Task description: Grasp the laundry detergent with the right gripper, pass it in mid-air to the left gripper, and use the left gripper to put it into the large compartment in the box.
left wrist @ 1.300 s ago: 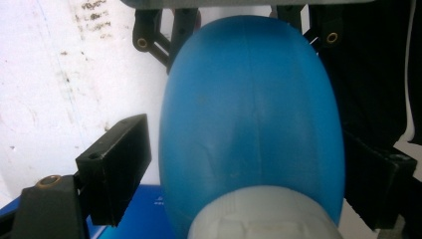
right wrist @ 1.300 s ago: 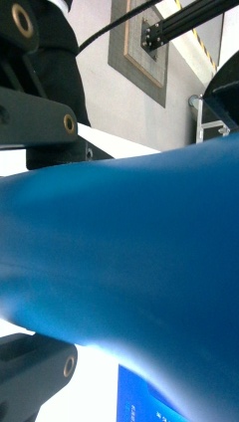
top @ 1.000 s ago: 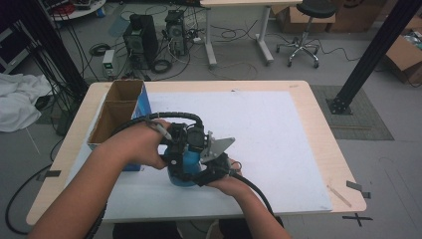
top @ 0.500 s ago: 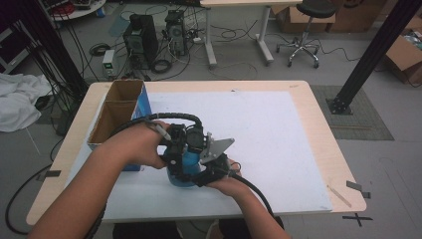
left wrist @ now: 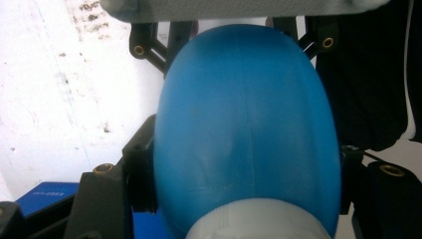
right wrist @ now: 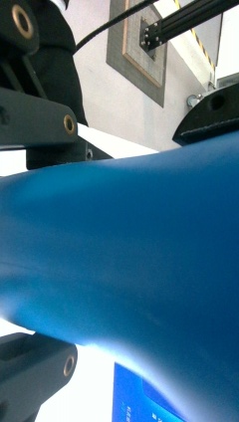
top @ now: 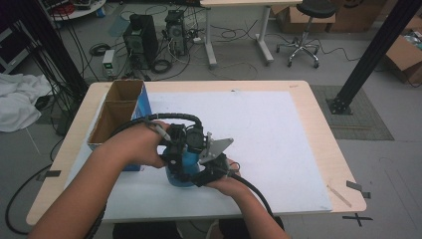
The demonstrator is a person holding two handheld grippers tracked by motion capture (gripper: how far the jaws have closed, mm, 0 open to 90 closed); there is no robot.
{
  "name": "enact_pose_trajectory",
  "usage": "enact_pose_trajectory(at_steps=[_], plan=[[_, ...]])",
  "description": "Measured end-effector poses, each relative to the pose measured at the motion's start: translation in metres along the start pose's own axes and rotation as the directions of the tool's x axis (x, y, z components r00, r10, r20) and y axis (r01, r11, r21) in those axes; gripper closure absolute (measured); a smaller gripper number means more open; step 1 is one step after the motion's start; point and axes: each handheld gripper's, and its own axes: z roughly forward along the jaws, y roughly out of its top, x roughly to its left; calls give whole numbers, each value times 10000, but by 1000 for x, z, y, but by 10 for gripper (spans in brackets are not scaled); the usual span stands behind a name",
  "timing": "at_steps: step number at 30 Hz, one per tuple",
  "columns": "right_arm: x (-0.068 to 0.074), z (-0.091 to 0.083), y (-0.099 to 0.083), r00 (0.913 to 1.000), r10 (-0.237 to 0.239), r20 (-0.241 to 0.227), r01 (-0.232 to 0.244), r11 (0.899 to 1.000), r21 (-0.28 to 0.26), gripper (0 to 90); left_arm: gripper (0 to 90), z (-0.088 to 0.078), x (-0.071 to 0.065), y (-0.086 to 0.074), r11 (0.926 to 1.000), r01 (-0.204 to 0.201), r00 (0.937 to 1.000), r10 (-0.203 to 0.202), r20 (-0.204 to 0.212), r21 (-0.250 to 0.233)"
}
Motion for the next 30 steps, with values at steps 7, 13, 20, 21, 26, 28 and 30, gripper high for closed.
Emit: enact_pose_trajectory(at_steps=[7, 13, 20, 21, 26, 28, 30], plan=[[1, -1, 0, 10000, 77, 62, -78, 10000, 56, 455, 378, 0, 0, 0, 10000, 14, 10000, -14, -12, -26], [1, -3, 1, 10000, -22, 41, 23, 10000, -92, 454, 383, -4, -2, 2, 9999, 128, 9999, -128, -42, 52], [0, -3, 2, 10000, 1, 92, 1, 9999, -161, 427, 392, -6, 0, 3, 9986, 338, 9992, -330, -217, 402], [-1, -4, 2, 10000, 6, 79, -5, 9998, -185, 423, 392, -6, 1, 4, 9987, 369, 9991, -362, -204, 364], [-1, -8, 5, 9999, -129, 37, 130, 9995, -305, 382, 393, -5, 5, 5, 9980, 485, 9988, -483, -54, 412], [-1, -10, 5, 9998, -186, 26, 187, 9994, -294, 351, 393, -5, 5, 5, 9982, 480, 9988, -479, -59, 350], [-1, -11, 5, 9999, -163, -14, 163, 9996, -237, 304, 392, -6, 6, 5, 9980, 530, 9986, -530, -18, 334]])
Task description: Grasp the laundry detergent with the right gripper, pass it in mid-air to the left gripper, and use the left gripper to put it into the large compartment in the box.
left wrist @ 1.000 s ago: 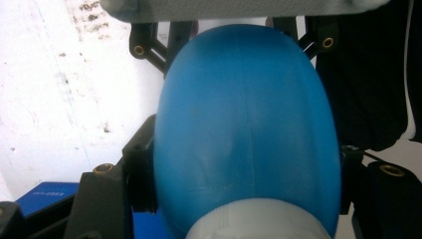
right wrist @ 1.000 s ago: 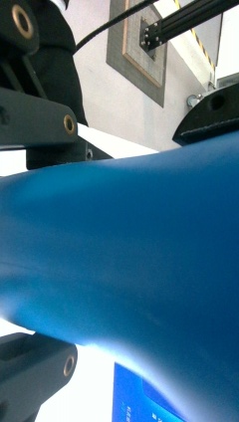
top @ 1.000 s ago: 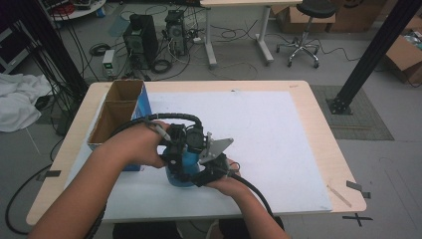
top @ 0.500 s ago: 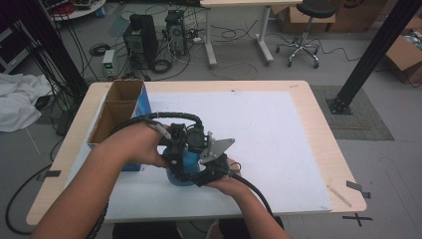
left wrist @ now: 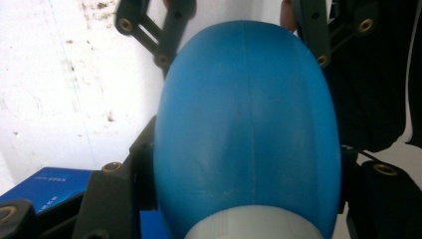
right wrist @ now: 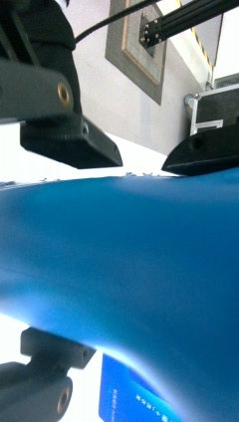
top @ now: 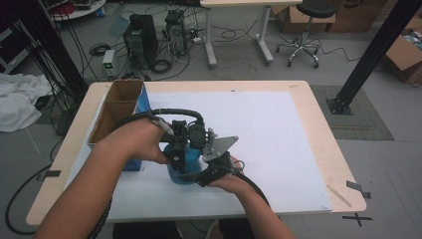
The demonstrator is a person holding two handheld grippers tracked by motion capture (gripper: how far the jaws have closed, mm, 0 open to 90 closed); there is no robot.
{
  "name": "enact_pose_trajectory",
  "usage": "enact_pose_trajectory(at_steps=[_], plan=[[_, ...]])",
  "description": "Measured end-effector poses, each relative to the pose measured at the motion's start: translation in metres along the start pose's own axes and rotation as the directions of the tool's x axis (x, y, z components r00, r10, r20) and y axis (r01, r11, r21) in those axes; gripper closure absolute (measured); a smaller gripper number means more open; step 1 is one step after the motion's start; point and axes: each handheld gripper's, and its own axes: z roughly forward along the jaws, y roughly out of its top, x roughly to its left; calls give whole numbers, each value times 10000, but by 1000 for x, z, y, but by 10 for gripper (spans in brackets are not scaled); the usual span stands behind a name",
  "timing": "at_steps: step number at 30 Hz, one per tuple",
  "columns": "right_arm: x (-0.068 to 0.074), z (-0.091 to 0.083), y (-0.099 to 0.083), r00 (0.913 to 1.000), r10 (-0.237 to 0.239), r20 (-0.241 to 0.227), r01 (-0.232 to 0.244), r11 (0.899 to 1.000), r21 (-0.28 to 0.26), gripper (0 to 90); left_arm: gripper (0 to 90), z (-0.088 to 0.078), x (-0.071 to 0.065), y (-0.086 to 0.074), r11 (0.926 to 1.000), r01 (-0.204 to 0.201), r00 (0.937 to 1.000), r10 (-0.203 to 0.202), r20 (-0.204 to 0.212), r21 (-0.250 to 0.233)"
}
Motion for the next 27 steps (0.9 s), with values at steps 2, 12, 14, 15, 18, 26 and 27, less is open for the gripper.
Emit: enact_pose_trajectory(at_steps=[2, 12, 14, 15, 18, 26, 27], plan=[[0, -1, 0, 10000, 1, -19, -1, 10000, 12, 286, 393, 0, 0, 0, 10000, 32, 10000, -32, 5, -25], [-9, -27, 2, 9998, 137, -166, -118, 9937, 1112, 122, 391, -15, 10, -4, 9975, 688, 9975, -686, 156, -164], [-11, -34, 3, 9997, 184, -152, -158, 9880, 1534, 93, 390, -19, 14, -5, 9952, 968, 9950, -964, 269, -166], [-13, -38, 4, 9996, 185, -193, -149, 9848, 1731, 73, 391, -21, 16, -6, 9937, 1110, 9933, -1104, 328, -176], [-16, -48, 6, 9998, 173, -103, -142, 9699, 2430, 30, 390, -27, 21, -9, 9888, 1485, 9878, -1477, 491, -127], [-31, -81, 13, 9997, 261, -29, -227, 9153, 4022, 0, 389, -43, 33, -13, 9691, 2449, 9674, -2463, 590, 289], [-33, -85, 14, 9995, 304, -30, -263, 9063, 4218, 0, 389, -46, 34, -14, 9646, 2623, 9629, -2636, 584, 285]])
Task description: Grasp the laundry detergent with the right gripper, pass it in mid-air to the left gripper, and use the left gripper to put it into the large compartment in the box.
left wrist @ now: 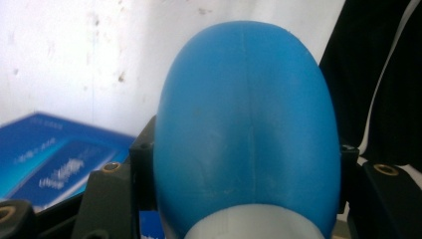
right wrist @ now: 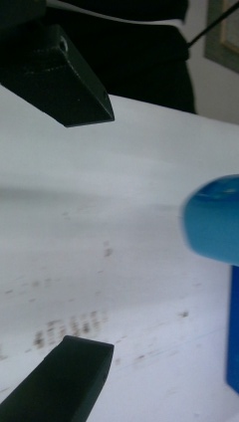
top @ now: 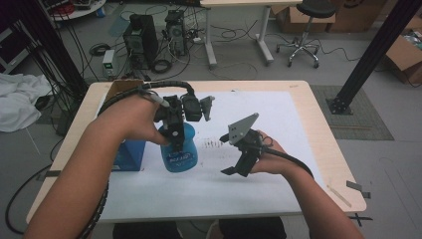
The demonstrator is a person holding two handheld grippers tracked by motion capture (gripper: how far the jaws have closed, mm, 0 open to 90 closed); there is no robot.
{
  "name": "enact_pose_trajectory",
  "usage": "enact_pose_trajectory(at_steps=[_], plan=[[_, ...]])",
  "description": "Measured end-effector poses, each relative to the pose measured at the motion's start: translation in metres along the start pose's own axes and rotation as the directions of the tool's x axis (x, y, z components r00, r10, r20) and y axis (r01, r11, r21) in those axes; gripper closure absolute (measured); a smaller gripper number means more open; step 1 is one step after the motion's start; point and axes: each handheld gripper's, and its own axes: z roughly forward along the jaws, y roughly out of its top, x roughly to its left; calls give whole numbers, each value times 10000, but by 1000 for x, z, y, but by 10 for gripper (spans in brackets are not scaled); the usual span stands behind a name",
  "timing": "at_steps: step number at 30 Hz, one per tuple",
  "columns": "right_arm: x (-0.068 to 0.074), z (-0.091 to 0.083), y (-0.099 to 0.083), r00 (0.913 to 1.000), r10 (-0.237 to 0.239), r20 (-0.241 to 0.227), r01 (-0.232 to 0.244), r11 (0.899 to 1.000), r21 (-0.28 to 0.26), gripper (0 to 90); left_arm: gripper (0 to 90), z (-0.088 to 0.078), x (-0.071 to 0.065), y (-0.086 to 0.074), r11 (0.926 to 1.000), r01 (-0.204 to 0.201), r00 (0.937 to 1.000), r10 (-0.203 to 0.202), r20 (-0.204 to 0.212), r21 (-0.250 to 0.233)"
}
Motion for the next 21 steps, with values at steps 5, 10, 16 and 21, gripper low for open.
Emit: enact_pose_trajectory(at_steps=[5, 10, 16, 21], plan=[[-9, -14, -4, 9995, 70, -320, -28, 9917, 1286, 0, 389, -17, 10, -6, 9918, 1278, 9917, -1277, 143, -40], [-13, -22, -6, 9985, 40, -537, 108, 9617, 2740, 0, 389, -26, 21, -14, 9735, 2276, 9724, -2283, 477, 212], [-15, -34, -9, 9979, 63, -652, 197, 9200, 3914, 0, 389, -46, 32, -29, 9346, 3556, 9334, -3556, 474, 90], [-18, -41, -10, 9974, 18, -716, 305, 8934, 4482, 0, 389, -67, 46, -51, 8572, 5149, 8556, -5140, 621, 10]])
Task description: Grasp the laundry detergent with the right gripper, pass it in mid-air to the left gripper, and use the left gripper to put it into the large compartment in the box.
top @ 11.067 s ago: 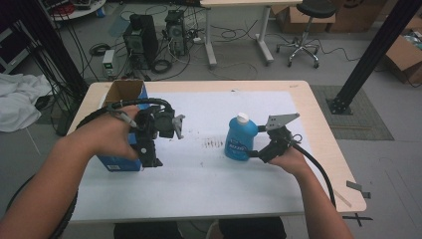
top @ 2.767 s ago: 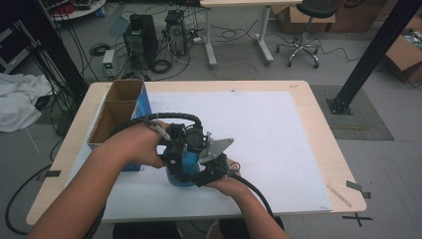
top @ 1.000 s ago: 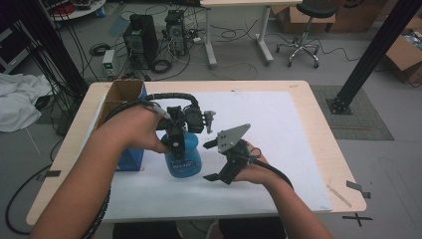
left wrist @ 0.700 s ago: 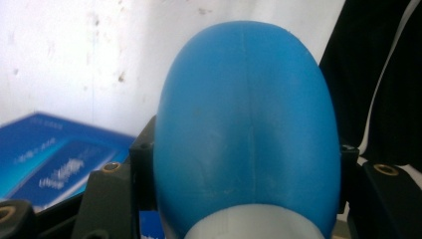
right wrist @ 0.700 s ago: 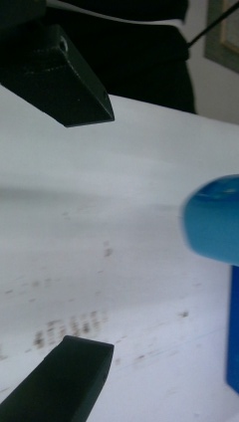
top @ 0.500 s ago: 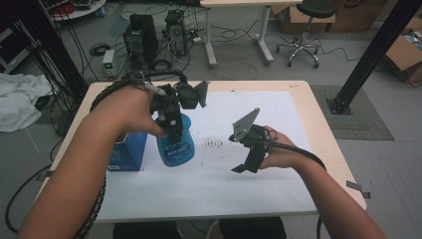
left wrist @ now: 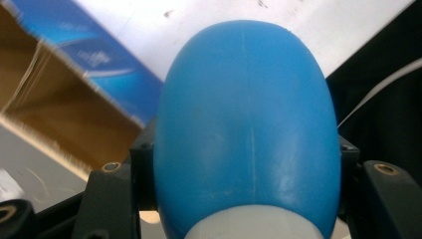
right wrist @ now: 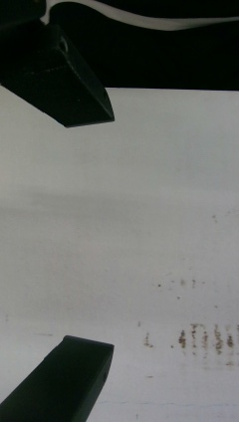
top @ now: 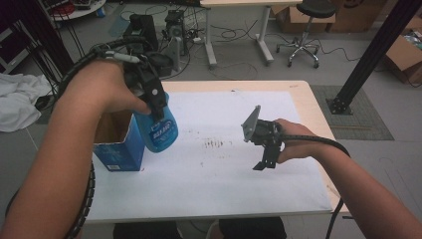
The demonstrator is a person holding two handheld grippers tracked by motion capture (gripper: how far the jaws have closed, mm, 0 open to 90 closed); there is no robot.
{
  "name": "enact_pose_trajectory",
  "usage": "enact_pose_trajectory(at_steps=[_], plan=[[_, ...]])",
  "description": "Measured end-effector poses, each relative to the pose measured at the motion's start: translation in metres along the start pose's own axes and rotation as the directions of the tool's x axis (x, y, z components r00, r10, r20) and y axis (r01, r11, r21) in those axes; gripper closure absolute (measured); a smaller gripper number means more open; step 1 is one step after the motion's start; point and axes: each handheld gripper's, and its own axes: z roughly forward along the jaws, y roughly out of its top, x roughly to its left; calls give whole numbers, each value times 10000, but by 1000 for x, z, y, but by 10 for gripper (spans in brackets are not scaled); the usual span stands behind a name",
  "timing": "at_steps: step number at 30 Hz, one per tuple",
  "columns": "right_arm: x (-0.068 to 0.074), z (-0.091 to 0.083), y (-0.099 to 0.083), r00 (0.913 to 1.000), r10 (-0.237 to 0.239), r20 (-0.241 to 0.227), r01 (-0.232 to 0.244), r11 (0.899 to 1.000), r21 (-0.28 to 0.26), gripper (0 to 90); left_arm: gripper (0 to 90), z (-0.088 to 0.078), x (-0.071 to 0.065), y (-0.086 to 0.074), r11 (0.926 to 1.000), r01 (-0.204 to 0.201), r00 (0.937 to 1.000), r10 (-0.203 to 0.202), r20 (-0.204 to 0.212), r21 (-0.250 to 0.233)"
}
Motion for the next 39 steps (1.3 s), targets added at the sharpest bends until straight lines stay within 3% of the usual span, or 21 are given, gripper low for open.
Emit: enact_pose_trajectory(at_steps=[1, 2, 3, 4, 5, 6, 10, 13, 15, 19, 22, 24, 25, 27, 29, 32, 33, 35, 39], plan=[[0, 0, 0, 10000, 0, 0, 0, 10000, 0, 0, 389, 0, 0, 0, 10000, 0, 10000, 0, 0, 0], [0, -1, 1, 9999, -105, -9, 105, 9993, 347, 0, 389, -6, 8, -3, 9981, 598, 9982, -598, 39, -133], [1, -2, 1, 9998, -185, -34, 186, 9989, 432, 0, 389, -10, 12, -5, 9961, 871, 9962, -870, 22, -128], [1, -2, 1, 9998, -185, -34, 186, 9989, 432, 0, 389, -10, 12, -5, 9961, 871, 9962, -870, 22, -128], [2, -3, 3, 9995, -325, -64, 329, 9971, 685, 0, 389, -16, 21, -9, 9894, 1444, 9895, -1443, 75, -175], [3, -3, 4, 9994, -354, -54, 357, 9965, 761, 0, 389, -19, 26, -11, 9849, 1723, 9850, -1721, 97, -146], [6, -5, 6, 9987, -495, -112, 504, 9940, 975, 0, 389, -30, 45, -21, 9574, 2885, 9574, -2882, 203, -148], [6, -6, 6, 9986, -514, -123, 524, 9933, 1031, 0, 389, -37, 59, -27, 9378, 3472, 9376, -3471, 204, -60], [6, -5, 5, 9985, -534, -155, 548, 9927, 1072, 0, 389, -39, 67, -31, 9187, 3950, 9185, -3948, 221, -29], [7, -3, 5, 9984, -531, -197, 551, 9909, 1231, 0, 389, -41, 84, -39, 8897, 4566, 8895, -4565, 217, 0], [7, -3, 4, 9984, -533, -193, 554, 9898, 1315, 0, 389, -41, 95, -44, 8620, 5068, 8618, -5065, 278, -64], [7, -5, 3, 9986, -511, -164, 528, 9898, 1327, 0, 389, -40, 102, -46, 8499, 5269, 8497, -5267, 242, -29], [6, -6, 3, 9987, -490, -157, 506, 9901, 1311, 0, 389, -40, 105, -47, 8405, 5418, 8403, -5417, 201, 4], [5, -7, 2, 9989, -460, -102, 469, 9899, 1334, 0, 389, -38, 111, -48, 8308, 5565, 8308, -5564, 138, -51], [5, -7, 2, 9989, -453, -83, 461, 9896, 1361, 0, 388, -33, 116, -49, 8153, 5791, 8153, -5791, 51, 4], [4, -7, 2, 9991, -428, -62, 433, 9896, 1371, 0, 388, -27, 121, -50, 8106, 5855, 8106, -5855, -73, 3], [4, -7, 1, 9990, -434, -61, 438, 9896, 1372, 0, 388, -21, 125, -50, 8020, 5973, 8020, -5973, -82, 66], [3, -7, 1, 9991, -411, -66, 416, 9892, 1405, 0, 388, -14, 130, -50, 7915, 6111, 7916, -6111, -56, 60], [3, -7, 0, 9993, -383, -55, 387, 9891, 1420, 0, 389, -1, 135, -50, 7856, 6186, 7857, -6186, -32, 137]])
